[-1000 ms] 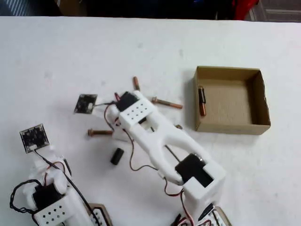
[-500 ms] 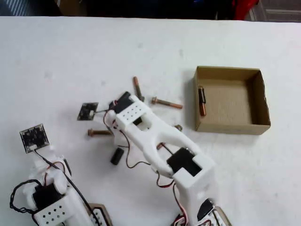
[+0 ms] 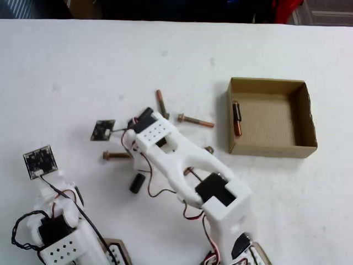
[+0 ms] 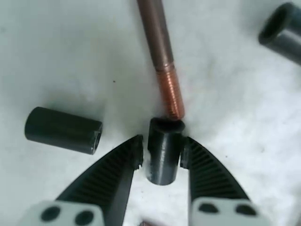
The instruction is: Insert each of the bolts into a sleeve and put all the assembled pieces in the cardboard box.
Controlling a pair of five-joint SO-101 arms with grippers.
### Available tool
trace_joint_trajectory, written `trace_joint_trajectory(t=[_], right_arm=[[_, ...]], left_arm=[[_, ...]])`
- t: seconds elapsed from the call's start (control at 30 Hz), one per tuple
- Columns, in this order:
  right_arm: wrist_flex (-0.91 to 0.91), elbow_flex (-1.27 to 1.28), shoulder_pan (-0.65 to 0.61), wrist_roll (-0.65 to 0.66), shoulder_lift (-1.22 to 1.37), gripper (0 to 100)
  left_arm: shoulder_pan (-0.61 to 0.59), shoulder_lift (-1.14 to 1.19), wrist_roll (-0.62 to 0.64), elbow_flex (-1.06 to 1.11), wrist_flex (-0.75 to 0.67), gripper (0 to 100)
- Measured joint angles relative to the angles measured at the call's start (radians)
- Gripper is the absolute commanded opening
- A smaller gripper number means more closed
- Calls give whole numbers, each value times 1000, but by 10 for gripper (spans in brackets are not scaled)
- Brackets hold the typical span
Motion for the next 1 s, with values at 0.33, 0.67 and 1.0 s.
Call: trace_joint_trajectory(t=[0.33, 0.67, 1.0], right_arm=[[-12, -3, -5, 0, 5, 34], [-9, -12, -2, 0, 15, 16], [218, -232, 117, -221, 23, 16]], left_arm=[[0, 0, 0, 0, 0, 20], [0, 0, 0, 0, 0, 20], [0, 0, 0, 0, 0, 20]])
